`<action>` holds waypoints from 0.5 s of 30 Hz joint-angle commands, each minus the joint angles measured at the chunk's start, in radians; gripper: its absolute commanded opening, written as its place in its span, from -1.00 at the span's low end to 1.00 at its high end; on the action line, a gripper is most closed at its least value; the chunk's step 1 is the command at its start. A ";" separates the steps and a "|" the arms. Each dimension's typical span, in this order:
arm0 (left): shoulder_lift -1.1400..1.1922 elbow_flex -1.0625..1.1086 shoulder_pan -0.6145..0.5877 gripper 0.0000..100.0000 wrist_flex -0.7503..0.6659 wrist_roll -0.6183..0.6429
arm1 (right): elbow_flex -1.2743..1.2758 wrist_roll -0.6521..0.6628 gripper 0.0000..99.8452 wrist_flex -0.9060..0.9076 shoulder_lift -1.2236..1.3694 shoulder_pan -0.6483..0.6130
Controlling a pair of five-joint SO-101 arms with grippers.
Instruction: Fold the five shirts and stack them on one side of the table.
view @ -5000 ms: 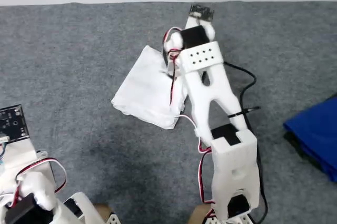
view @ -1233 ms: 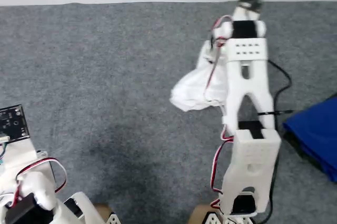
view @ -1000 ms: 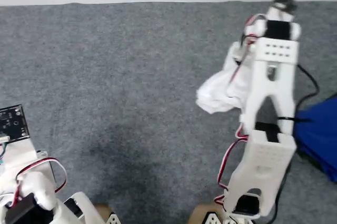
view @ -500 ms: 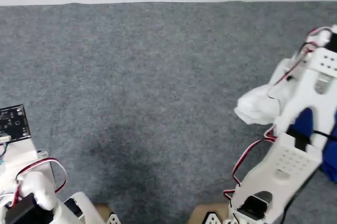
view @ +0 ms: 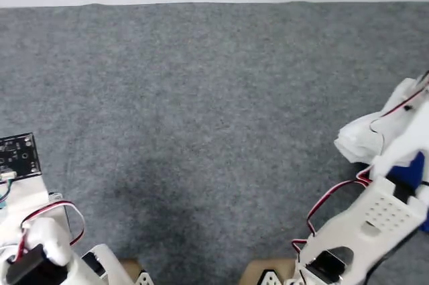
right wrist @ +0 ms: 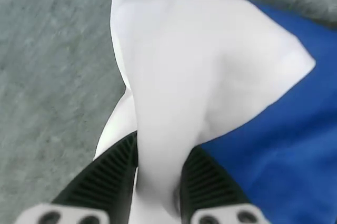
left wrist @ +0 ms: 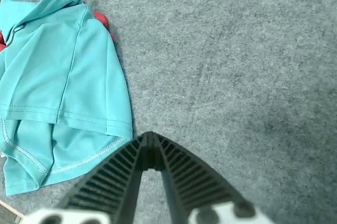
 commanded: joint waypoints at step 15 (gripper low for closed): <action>-0.003 -0.004 0.006 -1.00 -0.018 -0.011 | -0.012 0.032 -0.98 -0.013 -0.087 0.171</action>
